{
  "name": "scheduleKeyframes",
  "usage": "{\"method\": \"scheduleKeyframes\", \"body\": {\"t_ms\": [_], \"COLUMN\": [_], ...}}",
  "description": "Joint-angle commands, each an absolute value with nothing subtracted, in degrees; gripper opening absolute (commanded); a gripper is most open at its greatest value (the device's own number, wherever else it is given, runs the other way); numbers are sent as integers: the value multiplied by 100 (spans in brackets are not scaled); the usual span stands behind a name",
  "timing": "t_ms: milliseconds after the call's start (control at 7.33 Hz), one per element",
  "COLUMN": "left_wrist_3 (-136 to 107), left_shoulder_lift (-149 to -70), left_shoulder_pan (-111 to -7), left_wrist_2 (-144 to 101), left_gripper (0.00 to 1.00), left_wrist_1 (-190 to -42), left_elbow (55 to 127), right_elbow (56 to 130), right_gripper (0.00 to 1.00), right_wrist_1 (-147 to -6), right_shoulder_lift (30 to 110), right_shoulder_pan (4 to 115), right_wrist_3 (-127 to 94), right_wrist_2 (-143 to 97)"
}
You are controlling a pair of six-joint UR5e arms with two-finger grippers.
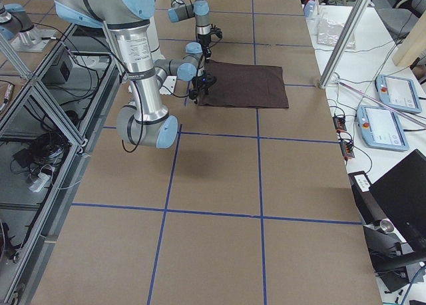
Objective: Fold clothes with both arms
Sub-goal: 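Lift the near edge with both grippers and fold it toward the far edge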
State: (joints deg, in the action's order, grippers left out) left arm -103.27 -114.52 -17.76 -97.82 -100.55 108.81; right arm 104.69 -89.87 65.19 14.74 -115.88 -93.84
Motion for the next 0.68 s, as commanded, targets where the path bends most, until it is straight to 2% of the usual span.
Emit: {"method": "scheduleKeyframes", "body": {"t_ms": [0, 136, 273, 546], "left_wrist_3": [-10327, -10327, -10327, -10327], "left_shoulder_lift": [-11452, -11452, -11452, -11461], "left_shoulder_pan": [-1775, -1775, -1775, -1775], "left_wrist_2": [-9782, -9782, -9782, -9782], "left_gripper": [0, 0, 0, 0], "left_wrist_1": [-10055, -10055, -10055, -10055], "left_elbow": [10881, 10881, 10881, 10881], "right_elbow": [10476, 10529, 10581, 10556], "right_gripper": [81, 52, 29, 7], "right_wrist_1": [-9000, -9061, -9105, -9097], "right_shoulder_lift": [6469, 6469, 6469, 6425], "right_shoulder_pan": [1468, 1468, 1459, 1450], "right_wrist_3": [-11593, -11584, -11575, -11549], "right_wrist_2": [-9387, -9387, -9387, -9369]}}
